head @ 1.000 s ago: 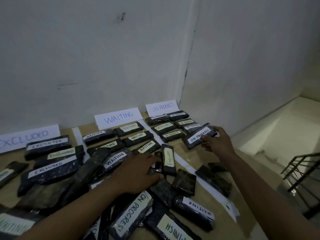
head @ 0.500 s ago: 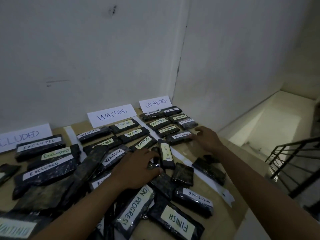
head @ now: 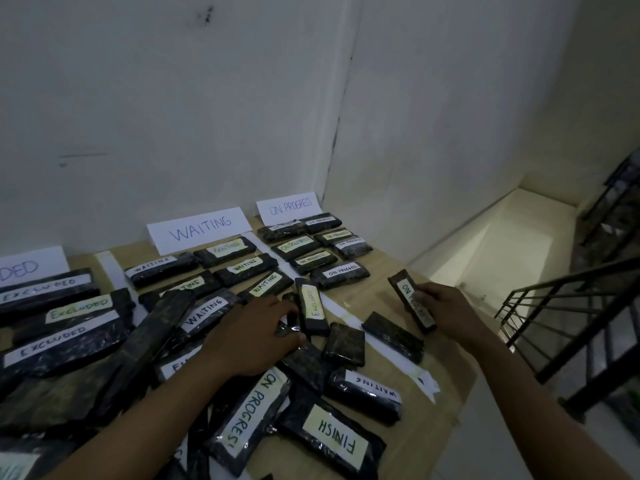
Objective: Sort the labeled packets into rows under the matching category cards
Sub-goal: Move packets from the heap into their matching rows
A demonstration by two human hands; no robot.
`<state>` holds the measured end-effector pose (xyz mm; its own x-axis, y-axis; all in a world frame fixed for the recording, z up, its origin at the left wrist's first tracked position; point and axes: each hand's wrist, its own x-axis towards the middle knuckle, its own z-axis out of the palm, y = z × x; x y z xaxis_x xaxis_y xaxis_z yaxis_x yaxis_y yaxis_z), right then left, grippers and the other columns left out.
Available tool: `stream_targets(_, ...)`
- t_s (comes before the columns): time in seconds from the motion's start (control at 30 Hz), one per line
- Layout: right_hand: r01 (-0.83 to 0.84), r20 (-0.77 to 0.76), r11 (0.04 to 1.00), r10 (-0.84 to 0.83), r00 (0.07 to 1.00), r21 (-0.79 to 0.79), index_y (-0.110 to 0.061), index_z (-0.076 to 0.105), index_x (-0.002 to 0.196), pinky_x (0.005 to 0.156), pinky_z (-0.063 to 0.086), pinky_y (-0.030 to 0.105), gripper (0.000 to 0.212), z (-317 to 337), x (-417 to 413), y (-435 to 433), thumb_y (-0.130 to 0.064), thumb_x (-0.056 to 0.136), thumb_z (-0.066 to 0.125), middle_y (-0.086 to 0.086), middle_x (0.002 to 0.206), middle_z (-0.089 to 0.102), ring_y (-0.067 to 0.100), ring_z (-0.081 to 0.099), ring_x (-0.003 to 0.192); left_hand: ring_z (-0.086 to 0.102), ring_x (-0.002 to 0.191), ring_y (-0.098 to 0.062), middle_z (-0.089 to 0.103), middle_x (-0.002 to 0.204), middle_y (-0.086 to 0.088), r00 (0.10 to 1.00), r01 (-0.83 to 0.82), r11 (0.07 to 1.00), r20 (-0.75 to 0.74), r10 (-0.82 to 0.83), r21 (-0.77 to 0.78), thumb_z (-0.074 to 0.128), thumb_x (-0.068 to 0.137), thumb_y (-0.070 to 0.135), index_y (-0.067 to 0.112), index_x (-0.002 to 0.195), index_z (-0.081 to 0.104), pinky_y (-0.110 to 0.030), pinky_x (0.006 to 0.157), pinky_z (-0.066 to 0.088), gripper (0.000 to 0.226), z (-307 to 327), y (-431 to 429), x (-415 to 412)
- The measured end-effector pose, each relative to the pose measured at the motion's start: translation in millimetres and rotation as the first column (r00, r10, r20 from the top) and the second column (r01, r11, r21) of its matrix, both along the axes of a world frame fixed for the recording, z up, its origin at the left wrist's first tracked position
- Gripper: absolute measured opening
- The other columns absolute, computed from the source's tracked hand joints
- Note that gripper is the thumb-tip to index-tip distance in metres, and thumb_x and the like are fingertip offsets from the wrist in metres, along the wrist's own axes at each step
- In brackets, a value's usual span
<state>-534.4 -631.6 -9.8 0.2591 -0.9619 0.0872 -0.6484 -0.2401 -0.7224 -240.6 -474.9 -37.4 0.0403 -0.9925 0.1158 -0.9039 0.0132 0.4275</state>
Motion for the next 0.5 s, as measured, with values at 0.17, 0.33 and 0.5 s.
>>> stream_targets(0.17, -0.133, 0.651, 0.941, -0.111, 0.751, 0.312, 0.002, 0.062, 0.107, 0.079, 0.054, 0.046, 0.019, 5, 16, 15, -0.007, 0.093, 0.052, 0.024, 0.100, 0.068, 0.036, 0.066, 0.087, 0.043, 0.120, -0.010, 0.047, 0.131, 0.012, 1.000, -0.001, 1.000, 0.009, 0.001, 0.004, 0.046, 0.089, 0.064, 0.039, 0.135, 0.042, -0.033, 0.098, 0.038, 0.053, 2, 0, 0)
stream_targets(0.33, -0.228, 0.746, 0.919, -0.099, 0.659, 0.322, -0.008, 0.057, 0.103, 0.066, 0.056, 0.040, 0.019, 4, 27, 20, 0.001, 0.087, 0.056, 0.015, 0.089, 0.066, 0.029, 0.065, 0.071, 0.043, 0.122, -0.009, 0.045, 0.135, 0.013, 1.000, 0.000, 1.000, 0.010, 0.000, 0.011, 0.046, 0.089, 0.063, 0.040, 0.136, 0.041, -0.032, 0.099, 0.038, 0.053, 5, 0, -2)
stream_targets(0.5, -0.261, 0.774, 0.911, -0.092, 0.626, 0.320, -0.008, 0.053, 0.113, 0.068, 0.057, 0.045, 0.037, 0, 33, 17, 0.012, 0.083, 0.054, 0.018, 0.091, 0.066, 0.033, 0.066, 0.075, 0.043, 0.119, -0.008, 0.046, 0.133, 0.014, 1.000, 0.001, 1.000, 0.001, -0.001, -0.001, 0.047, 0.089, 0.062, 0.040, 0.135, 0.042, -0.029, 0.095, 0.038, 0.051, 5, 1, -3)
